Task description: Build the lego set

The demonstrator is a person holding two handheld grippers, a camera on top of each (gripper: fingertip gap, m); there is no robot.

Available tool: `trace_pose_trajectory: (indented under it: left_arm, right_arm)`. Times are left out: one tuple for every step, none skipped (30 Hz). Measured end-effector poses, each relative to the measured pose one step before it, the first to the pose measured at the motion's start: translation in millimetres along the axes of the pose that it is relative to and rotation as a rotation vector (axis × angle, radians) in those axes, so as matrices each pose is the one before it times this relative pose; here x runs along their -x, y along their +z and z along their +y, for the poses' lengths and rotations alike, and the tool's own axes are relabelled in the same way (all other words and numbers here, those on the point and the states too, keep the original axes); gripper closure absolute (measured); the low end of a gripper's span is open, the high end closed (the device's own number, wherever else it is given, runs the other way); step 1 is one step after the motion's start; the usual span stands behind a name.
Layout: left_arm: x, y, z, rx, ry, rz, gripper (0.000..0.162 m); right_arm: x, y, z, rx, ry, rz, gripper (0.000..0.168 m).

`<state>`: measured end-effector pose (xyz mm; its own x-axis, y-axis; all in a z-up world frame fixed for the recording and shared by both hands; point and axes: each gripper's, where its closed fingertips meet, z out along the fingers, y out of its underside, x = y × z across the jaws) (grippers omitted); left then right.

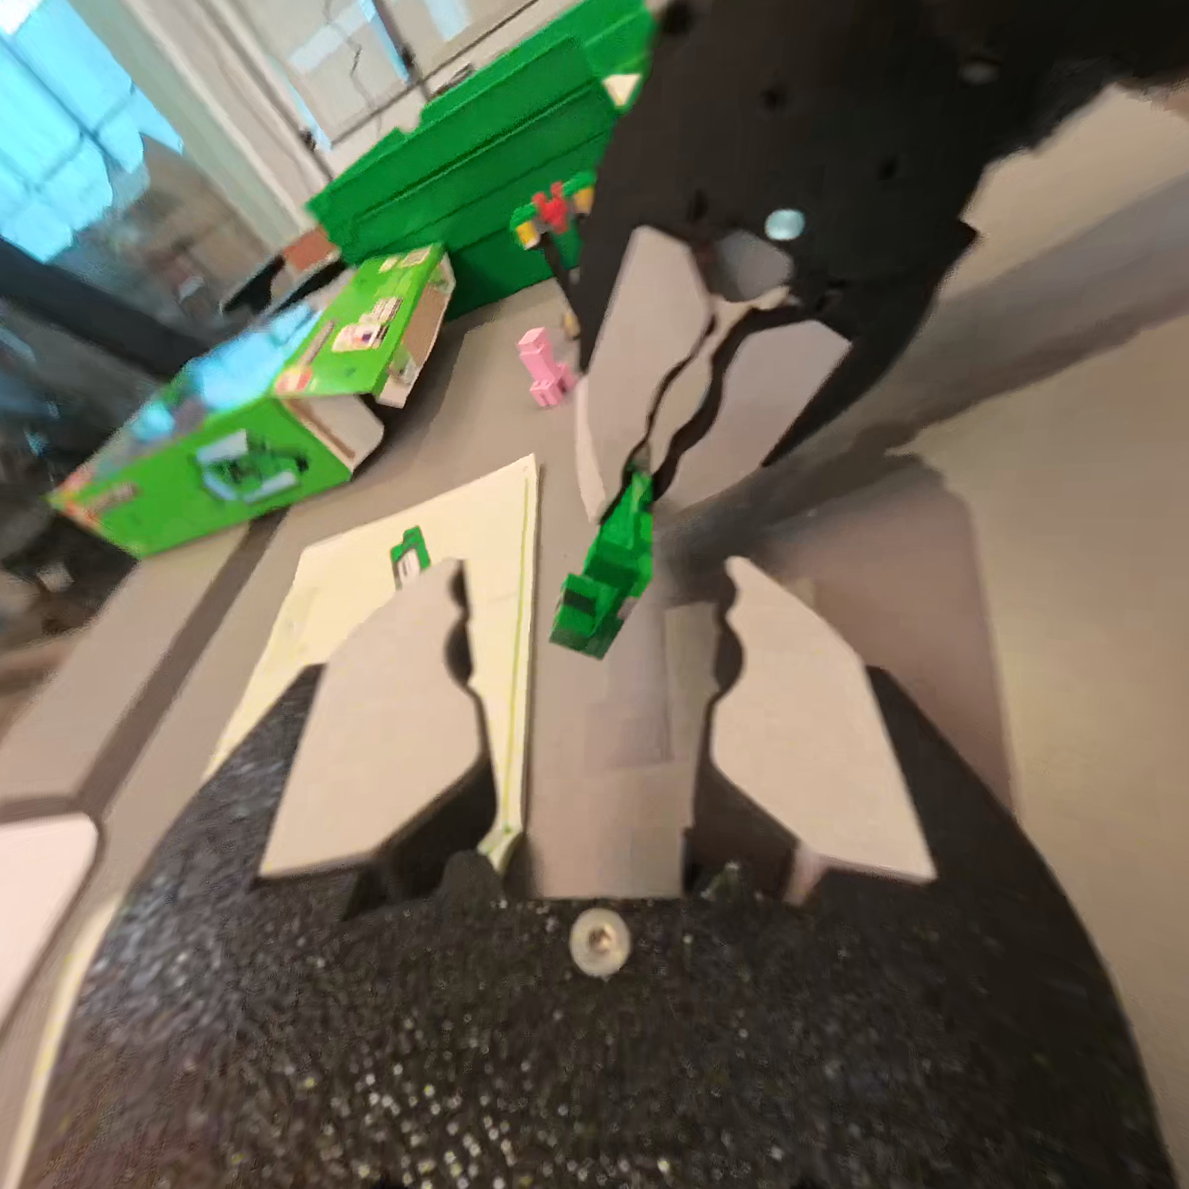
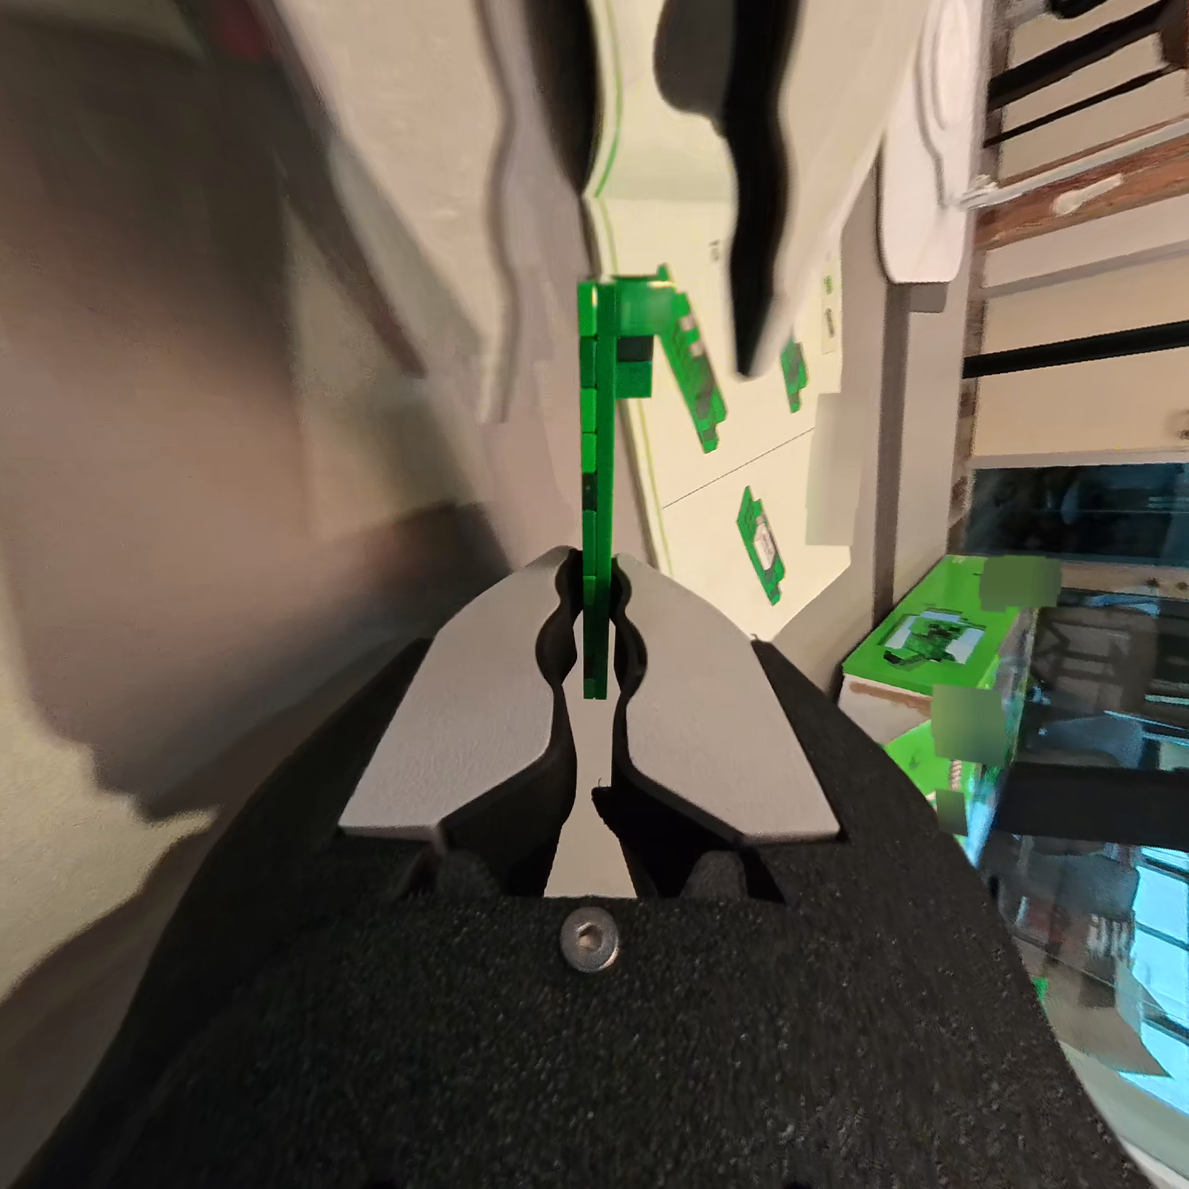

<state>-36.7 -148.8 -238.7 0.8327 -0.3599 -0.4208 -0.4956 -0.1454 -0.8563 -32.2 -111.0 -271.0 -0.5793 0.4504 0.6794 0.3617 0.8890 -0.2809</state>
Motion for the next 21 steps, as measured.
trace_pose_trajectory:
  left_arm:
    - [4.53,-1.50,2.43,0.0113,-0.0829,-0.0119,0.075]
    - [4.05,-1.98,2.10,0.0088,-0.0851,-0.0054,0.070]
    - [2.87,-2.72,1.03,-0.0004,-0.0772,0.0002,0.070]
    - [1.12,-3.16,0.14,-0.0079,-0.0714,0.0059,0.071]
    - [0.21,-3.52,-0.41,-0.0124,-0.0670,0.0058,0.075]
    - [-0.09,-3.91,-1.58,-0.0196,-0.0586,0.0026,0.080]
    - [-1.22,-4.42,-2.77,-0.0283,-0.0485,0.0070,0.086]
    - [-2.08,-4.25,-2.89,-0.0309,-0.0405,0.0115,0.089]
    - [-1.58,-3.97,-2.12,-0.0250,-0.0360,0.0089,0.092]
    - [-0.54,-3.20,-0.91,-0.0141,-0.0328,0.0034,0.094]
    - [-0.16,-2.55,-0.06,-0.0061,-0.0271,0.0014,0.093]
    - [-0.49,-2.22,-0.30,-0.0076,-0.0175,0.0025,0.092]
    - [-0.85,-1.99,-0.94,-0.0121,-0.0054,0.0012,0.090]
    - [-0.32,-2.00,-1.28,-0.0131,0.0032,-0.0067,0.086]
    - [-0.30,-1.92,-1.58,-0.0152,0.0097,-0.0080,0.083]
    - [-1.21,-2.21,-2.41,-0.0220,0.0150,-0.0035,0.085]
    - [-0.78,-2.78,-3.51,-0.0303,0.0154,-0.0071,0.088]
    - [-0.14,-3.34,-4.65,-0.0386,0.0136,-0.0106,0.090]
    - [0.07,-3.83,-5.77,-0.0466,0.0104,-0.0111,0.092]
    - [1.00,-3.92,-6.31,-0.0502,0.0047,-0.0137,0.098]
    - [1.11,-3.65,-6.05,-0.0459,0.0012,-0.0100,0.103]
  right_arm:
    - [-2.78,-1.03,-2.81,-0.0110,-0.0057,0.0292,0.161]
    - [-3.01,-1.00,-3.23,-0.0122,-0.0100,0.0333,0.162]
    - [-3.64,-1.09,-4.09,-0.0175,-0.0124,0.0411,0.162]
    - [-3.63,-0.88,-4.74,-0.0202,-0.0145,0.0430,0.162]
    - [-3.52,-0.49,-4.87,-0.0190,-0.0178,0.0428,0.162]
    - [-2.80,0.09,-4.66,-0.0139,-0.0173,0.0376,0.162]
    - [-2.40,0.38,-4.74,-0.0144,-0.0153,0.0343,0.162]
    - [-2.60,0.47,-5.05,-0.0171,-0.0110,0.0350,0.162]
    - [-1.67,0.73,-5.05,-0.0162,-0.0054,0.0242,0.161]
    - [-1.09,0.70,-5.14,-0.0160,-0.0014,0.0169,0.161]
    - [-2.13,0.60,-5.37,-0.0172,-0.0028,0.0223,0.162]
    - [-3.23,0.73,-4.53,-0.0111,-0.0054,0.0266,0.161]
    - [-2.41,0.88,-4.90,-0.0131,-0.0033,0.0183,0.162]
    - [-2.75,0.90,-5.88,-0.0189,0.0078,0.0158,0.161]
    - [-3.56,0.91,-6.35,-0.0200,0.0209,0.0194,0.162]
    - [-1.88,1.58,-5.95,-0.0153,0.0284,0.0063,0.162]
    - [-0.35,1.94,-5.76,-0.0142,0.0282,0.0002,0.162]
    - [-0.37,2.02,-6.18,-0.0184,0.0194,0.0076,0.162]
    - [-0.98,2.16,-6.27,-0.0186,0.0127,0.0154,0.162]
    - [-0.40,2.70,-6.06,-0.0150,0.0136,0.0126,0.162]
    - [-0.12,3.14,-5.93,-0.0137,0.0153,0.0105,0.162]
